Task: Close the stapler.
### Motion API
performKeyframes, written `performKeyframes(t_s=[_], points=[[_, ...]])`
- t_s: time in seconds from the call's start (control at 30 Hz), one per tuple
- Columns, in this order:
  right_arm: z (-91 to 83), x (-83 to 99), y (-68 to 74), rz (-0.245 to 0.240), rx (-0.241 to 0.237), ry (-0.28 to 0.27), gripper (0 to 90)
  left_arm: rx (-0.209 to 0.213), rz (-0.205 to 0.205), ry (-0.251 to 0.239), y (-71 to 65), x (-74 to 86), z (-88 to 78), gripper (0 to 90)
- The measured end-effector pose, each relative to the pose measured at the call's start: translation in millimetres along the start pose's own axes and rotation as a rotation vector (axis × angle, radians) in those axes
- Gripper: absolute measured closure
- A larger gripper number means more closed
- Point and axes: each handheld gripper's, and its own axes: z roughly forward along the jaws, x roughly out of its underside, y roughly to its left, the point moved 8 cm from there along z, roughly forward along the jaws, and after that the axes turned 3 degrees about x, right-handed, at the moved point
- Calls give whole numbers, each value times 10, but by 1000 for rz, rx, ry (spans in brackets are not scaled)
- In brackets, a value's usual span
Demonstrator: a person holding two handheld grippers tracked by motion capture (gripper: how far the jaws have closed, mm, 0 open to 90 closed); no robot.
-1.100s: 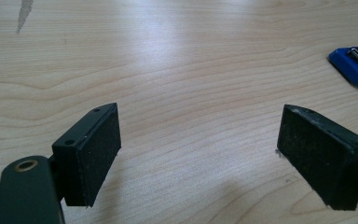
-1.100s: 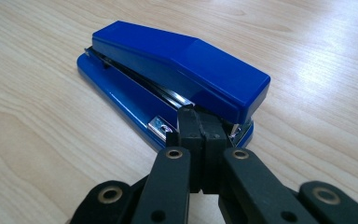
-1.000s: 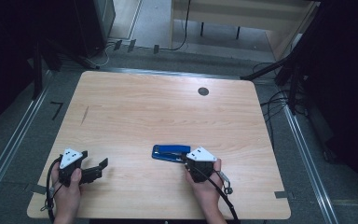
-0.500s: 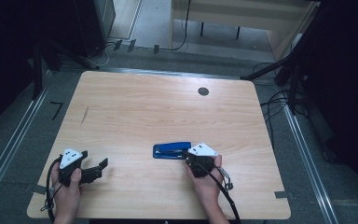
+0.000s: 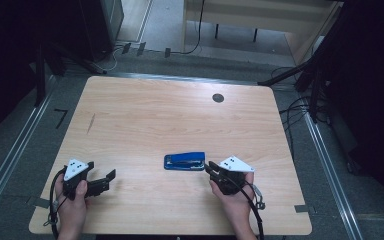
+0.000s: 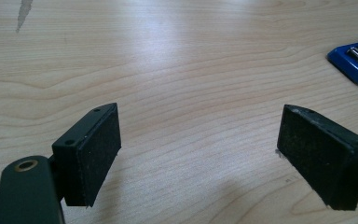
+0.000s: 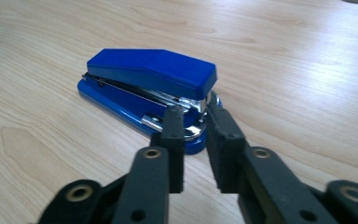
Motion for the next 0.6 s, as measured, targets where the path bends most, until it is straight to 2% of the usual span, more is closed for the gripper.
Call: performKeyframes(t_s=[0.07,0.2,0.37,0.47,0.6], points=[[-44,-11,-32,2,4,-9,653,-1,0,0,0,0,-2,141],[-112,-44,-134,3,45,-41,451,-1,2,0,-1,1,-3,141],[-179,-61,-219,30,27,-60,297,-2,9,3,-8,2,-2,143],[-232,-60,-261,42,22,-63,271,-2,12,3,-6,2,-2,143],[-298,-31,-315,32,10,-47,241,-2,10,4,-6,2,-2,143]])
